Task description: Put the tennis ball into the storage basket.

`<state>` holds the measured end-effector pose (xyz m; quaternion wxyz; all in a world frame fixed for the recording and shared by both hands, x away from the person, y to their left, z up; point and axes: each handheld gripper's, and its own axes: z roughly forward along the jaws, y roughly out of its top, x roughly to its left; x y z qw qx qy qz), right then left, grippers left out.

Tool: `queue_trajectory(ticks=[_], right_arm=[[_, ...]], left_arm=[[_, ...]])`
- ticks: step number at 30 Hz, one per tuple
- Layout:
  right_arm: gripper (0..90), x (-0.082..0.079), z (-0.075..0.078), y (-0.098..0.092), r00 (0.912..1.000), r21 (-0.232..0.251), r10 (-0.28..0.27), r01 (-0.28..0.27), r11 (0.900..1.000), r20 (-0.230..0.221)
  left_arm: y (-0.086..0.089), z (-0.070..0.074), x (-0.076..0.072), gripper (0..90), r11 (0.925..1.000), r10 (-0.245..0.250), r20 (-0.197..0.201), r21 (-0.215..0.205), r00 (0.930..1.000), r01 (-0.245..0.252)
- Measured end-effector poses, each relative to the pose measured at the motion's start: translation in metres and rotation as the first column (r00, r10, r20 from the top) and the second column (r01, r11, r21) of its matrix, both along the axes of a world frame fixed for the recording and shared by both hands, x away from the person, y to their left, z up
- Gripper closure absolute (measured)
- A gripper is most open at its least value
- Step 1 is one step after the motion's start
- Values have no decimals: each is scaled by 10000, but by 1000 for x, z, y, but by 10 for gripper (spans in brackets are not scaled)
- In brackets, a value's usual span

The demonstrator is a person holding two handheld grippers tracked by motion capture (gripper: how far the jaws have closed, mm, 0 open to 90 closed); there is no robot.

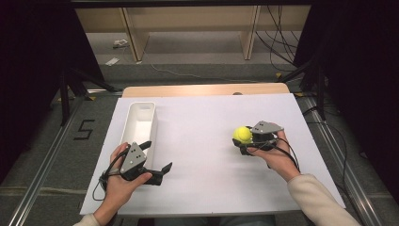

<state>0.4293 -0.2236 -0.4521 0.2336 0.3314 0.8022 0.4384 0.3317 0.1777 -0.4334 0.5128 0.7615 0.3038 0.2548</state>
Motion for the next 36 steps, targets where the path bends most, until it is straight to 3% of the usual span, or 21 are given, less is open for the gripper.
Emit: queue_trajectory(ticks=[36], right_arm=[[270, -2, 15, 24, 9987, 583, 396, -414, 9974, 330]], left_arm=[[0, 0, 0, 0, 10000, -45, 20, 71, 10000, 45]])
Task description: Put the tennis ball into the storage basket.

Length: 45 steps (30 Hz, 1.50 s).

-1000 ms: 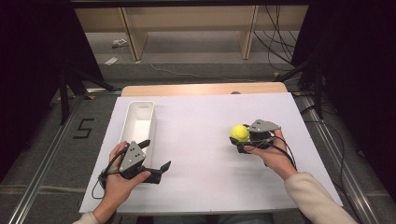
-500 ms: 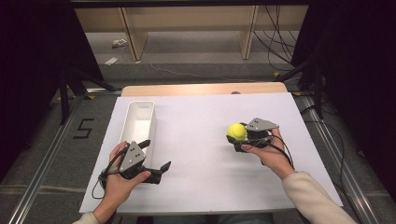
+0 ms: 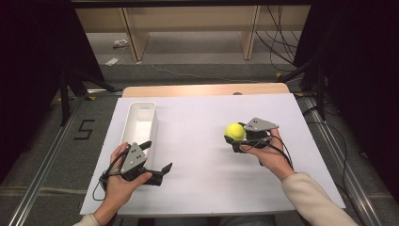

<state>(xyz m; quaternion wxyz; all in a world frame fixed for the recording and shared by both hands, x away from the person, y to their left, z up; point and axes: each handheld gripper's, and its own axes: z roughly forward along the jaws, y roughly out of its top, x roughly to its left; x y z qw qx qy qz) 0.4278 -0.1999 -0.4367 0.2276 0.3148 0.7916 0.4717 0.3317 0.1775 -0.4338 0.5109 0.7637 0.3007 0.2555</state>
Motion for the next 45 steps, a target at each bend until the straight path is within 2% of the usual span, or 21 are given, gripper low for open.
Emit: queue_trajectory(ticks=[10, 45], right_arm=[[271, 1, 4, 6, 9999, 200, 69, -71, 9998, 89], [271, 7, 7, 27, 9993, 441, 361, -363, 9984, 51]], left_arm=[[0, 0, 0, 0, 10000, -12, 10, 16, 10000, 12], [-1, 0, -1, 0, 9999, -111, 57, 114, 9999, 110]])
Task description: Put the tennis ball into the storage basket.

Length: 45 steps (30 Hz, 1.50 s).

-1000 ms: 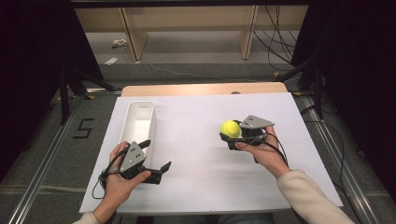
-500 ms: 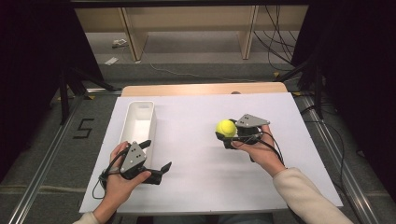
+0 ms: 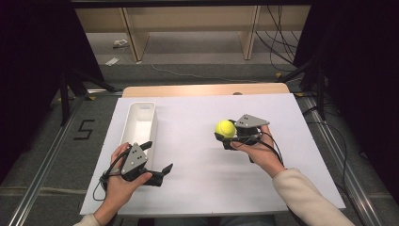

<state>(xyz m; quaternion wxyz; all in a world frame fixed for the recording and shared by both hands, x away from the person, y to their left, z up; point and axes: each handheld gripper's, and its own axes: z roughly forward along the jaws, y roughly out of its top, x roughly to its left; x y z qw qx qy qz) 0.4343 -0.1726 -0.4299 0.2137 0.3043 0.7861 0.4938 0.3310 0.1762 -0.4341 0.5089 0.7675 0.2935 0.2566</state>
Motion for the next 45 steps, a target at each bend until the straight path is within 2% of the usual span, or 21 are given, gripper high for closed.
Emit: queue_trajectory(ticks=[45], right_arm=[[271, 5, 2, 30, 9993, 129, 371, -371, 9992, 30]], left_arm=[[0, 1, -1, 0, 9999, -117, 35, 6, 9999, 117]])
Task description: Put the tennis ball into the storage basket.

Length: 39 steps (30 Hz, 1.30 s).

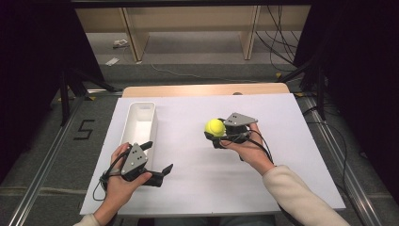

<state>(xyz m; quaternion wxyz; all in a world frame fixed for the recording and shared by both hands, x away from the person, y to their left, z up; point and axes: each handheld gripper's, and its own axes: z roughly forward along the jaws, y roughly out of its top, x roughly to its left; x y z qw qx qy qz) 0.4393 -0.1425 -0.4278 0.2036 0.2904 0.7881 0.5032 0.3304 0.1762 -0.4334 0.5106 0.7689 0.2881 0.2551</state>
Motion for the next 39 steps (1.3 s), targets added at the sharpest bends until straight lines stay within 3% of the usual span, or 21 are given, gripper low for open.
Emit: queue_trajectory(ticks=[39], right_arm=[[271, 5, 3, 27, 9993, 120, 369, -369, 9992, 24]], left_arm=[[0, 0, -1, 0, 10000, -30, -2, -26, 10000, 30]])
